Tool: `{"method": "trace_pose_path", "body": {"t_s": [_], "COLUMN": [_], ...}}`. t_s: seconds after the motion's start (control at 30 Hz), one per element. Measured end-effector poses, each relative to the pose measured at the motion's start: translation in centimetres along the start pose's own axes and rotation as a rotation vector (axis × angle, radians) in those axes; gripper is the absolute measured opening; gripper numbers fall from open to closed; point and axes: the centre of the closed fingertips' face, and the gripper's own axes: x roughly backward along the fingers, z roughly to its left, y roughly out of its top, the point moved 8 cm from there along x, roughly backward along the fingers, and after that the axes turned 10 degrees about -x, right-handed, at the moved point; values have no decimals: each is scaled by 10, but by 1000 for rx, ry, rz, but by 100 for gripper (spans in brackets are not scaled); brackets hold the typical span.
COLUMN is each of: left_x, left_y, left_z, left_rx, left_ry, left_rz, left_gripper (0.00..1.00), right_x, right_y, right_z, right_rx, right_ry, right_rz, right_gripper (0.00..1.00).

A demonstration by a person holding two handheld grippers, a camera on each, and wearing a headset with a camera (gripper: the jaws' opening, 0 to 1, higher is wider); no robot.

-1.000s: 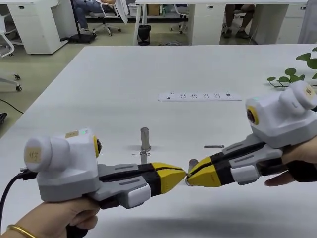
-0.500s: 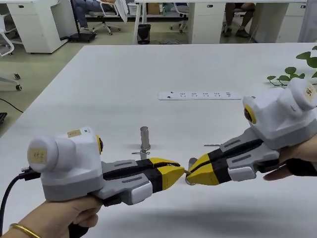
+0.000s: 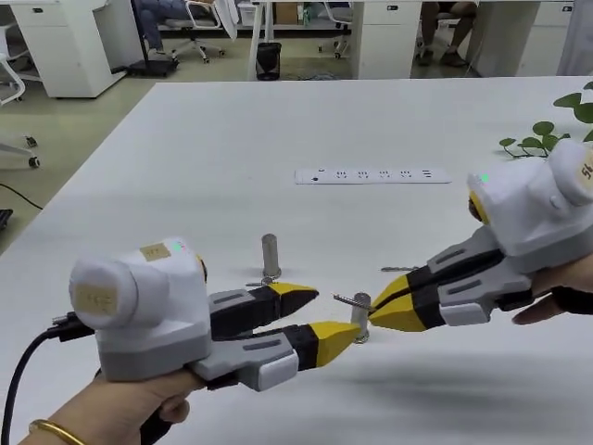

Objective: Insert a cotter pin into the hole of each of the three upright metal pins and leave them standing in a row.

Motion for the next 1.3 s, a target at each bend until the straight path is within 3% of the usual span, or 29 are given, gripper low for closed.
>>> {"method": "trace_pose_path", "body": {"t_s": [0.43,0.67,1.0,1.3], "left_x": [-26,-32,-47,-63], "left_y": [-6,-18,-32,-42], "left_z": [2,8,10,16], "left_rx": [-33,-15,-47,-52], "left_ry": [130,209,241,256], "left_rz": [59,84,137,176], "left_gripper": [41,38,35,31], "right_x": [11,12,8,9], "right_y": [-15,-24,-31,-33], "right_z": [-22,-35,-46,-56], "right_rx": [74,109,137,146], "right_ry": [-81,-115,-132,-132], "right_rz": [127,185,235,244], "right_gripper": [0,0,0,0]}}
